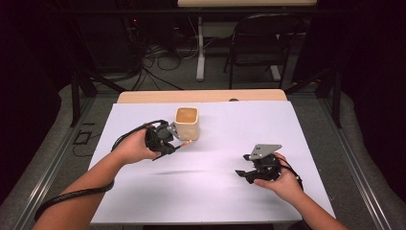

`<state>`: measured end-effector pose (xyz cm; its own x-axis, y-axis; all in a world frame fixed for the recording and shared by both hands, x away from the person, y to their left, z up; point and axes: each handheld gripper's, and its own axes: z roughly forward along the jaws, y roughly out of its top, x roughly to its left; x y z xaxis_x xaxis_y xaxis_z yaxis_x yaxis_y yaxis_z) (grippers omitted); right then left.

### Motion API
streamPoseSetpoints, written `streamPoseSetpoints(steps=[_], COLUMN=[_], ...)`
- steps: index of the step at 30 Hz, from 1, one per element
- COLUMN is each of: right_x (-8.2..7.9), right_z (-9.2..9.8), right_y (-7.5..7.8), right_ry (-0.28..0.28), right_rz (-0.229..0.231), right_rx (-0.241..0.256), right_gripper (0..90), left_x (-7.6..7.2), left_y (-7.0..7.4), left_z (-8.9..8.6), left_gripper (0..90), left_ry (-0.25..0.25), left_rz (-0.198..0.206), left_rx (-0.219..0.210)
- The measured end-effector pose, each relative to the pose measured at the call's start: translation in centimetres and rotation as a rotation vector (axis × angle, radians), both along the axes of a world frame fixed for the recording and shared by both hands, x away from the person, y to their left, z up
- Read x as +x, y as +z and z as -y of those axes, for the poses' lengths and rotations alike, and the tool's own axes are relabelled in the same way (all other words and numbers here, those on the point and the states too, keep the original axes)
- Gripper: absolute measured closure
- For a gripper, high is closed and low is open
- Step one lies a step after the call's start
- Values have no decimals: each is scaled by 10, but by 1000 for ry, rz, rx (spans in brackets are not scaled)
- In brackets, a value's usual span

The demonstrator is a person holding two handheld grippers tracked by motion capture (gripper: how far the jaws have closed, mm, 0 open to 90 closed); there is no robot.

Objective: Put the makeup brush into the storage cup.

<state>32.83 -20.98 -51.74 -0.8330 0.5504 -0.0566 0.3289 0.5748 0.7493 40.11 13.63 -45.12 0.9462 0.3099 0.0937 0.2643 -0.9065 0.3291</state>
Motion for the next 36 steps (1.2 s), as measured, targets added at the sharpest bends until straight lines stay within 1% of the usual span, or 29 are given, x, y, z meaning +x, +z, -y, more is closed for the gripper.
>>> streamPoseSetpoints(steps=[1,2,3,4,7,9,10,11,14,15,19,20,23,24,26,29,30,31,36], right_x=[0,0,0,0,1,1,2,3,5,8,13,13,17,18,20,21,22,22,24], right_z=[0,-1,-1,-1,-4,-5,-7,-8,-9,-11,-16,-16,-20,-21,-23,-25,-26,-27,-30], right_y=[0,1,1,2,6,7,10,11,13,16,20,20,23,24,26,29,30,31,34], right_ry=[3,8,8,8,16,19,26,30,32,33,33,33,33,32,38,38,38,37,37], right_rz=[-1,-3,-3,-9,-23,-26,-36,-38,-47,-57,-75,-75,-100,-98,-112,-112,-115,-117,-126], right_rx=[2,-1,-1,5,-7,-10,-25,-29,-29,-34,-42,-42,-30,-17,-22,-6,-1,6,24], right_gripper=[370,380,380,384,397,400,408,411,416,417,420,420,421,421,421,421,421,421,421], left_x=[0,0,0,0,-1,-2,-3,-3,-3,-3,-4,-4,-5,-5,-5,-5,-5,-5,-5], left_y=[0,1,1,2,2,1,1,2,1,1,2,2,3,4,4,5,5,6,8], left_z=[0,-1,-1,-1,-2,-2,-2,-2,-3,-3,-4,-4,-5,-6,-7,-8,-8,-9,-9], left_gripper=[833,833,833,833,833,833,833,833,833,833,833,833,834,834,834,834,834,834,834], left_ry=[0,10,10,15,27,34,35,38,45,49,58,58,69,73,82,99,99,117,150], left_rz=[0,5,5,8,7,11,11,11,13,13,13,13,17,16,20,14,14,5,-5], left_rx=[0,-25,-25,-35,-65,-74,-80,-85,-97,-104,-125,-125,-150,-155,-172,-209,-209,-243,-320])
